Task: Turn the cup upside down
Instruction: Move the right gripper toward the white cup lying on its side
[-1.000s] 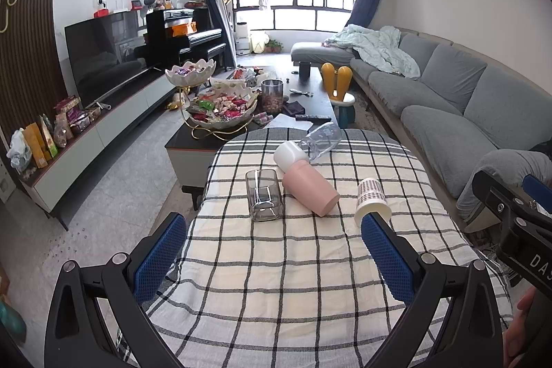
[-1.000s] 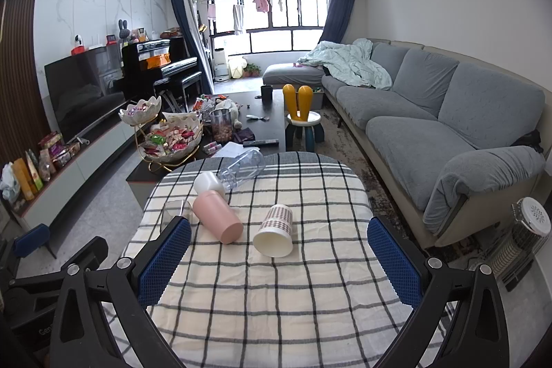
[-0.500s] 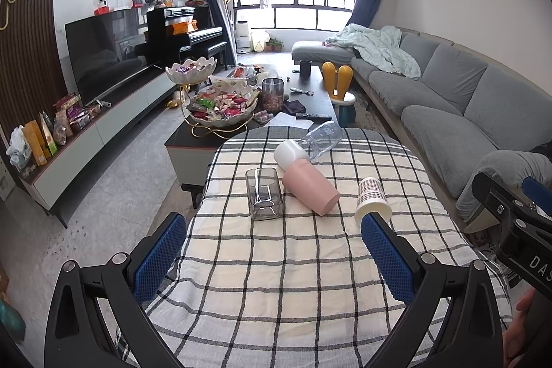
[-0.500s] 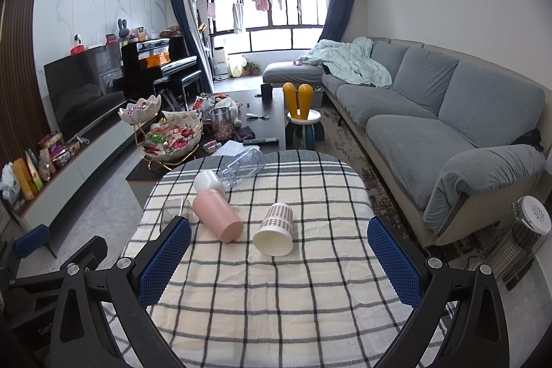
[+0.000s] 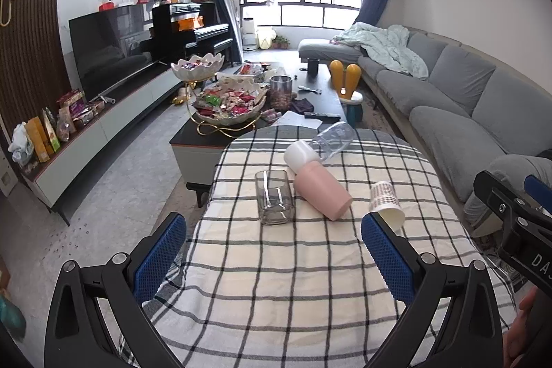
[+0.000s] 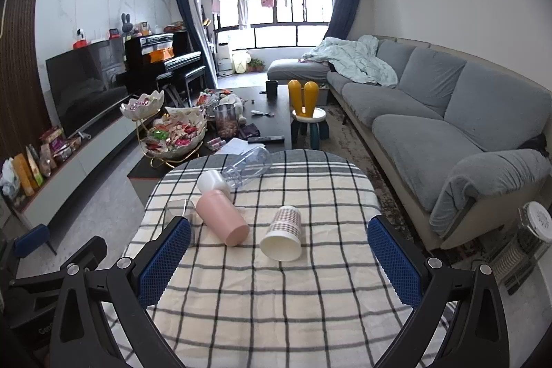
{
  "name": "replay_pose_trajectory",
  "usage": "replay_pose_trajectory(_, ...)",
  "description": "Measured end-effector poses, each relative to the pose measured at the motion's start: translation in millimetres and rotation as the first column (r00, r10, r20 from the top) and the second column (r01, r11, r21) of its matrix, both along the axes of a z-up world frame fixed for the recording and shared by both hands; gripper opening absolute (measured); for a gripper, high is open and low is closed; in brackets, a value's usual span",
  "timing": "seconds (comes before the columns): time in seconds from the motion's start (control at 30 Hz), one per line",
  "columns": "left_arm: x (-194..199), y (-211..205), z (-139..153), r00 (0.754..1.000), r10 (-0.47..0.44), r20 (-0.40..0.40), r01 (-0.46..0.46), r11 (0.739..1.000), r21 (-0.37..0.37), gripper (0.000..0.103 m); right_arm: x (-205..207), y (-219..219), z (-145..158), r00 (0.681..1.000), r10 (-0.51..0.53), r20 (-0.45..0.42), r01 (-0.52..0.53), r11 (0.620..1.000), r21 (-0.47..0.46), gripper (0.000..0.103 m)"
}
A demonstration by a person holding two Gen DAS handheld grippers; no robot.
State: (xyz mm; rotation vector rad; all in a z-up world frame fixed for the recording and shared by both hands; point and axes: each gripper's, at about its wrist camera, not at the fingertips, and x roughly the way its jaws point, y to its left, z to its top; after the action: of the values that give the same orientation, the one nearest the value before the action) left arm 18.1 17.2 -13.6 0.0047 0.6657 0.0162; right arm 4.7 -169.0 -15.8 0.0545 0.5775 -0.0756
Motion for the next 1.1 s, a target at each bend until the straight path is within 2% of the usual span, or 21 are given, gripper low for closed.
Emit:
replay_pose_trajectory(0.2,29,20,-10,0.996,0.08,-0.03,-0.08,0.997,0.005,0.103,32,11,3,0.999,0.043,-0.028,-0.044,0.999,-0.003,0.103)
replay_pose_trajectory(0.5,85,41,-31,0.983,0.159,-0.088,-0.161,0.987,-0.012,0.103,119,39,-4,0.978,0.168,-0.123,-0.171,0.985,-0.019,0.102)
replay_pose_trajectory(0.83,159,66,-53,0.965,0.203,-0.167,-0.209,0.978,-0.019,0.103,218,71,-33,0.928,0.254,-0.271,-0.262,0.965,0.007,0.102)
replay_pose_trajectory(1.1,213,76,-85,0.932,0.208,-0.297,-0.224,0.974,-0.021,0.103,296,98,-77,0.844,0.284,-0.454,-0.32,0.947,-0.002,0.102)
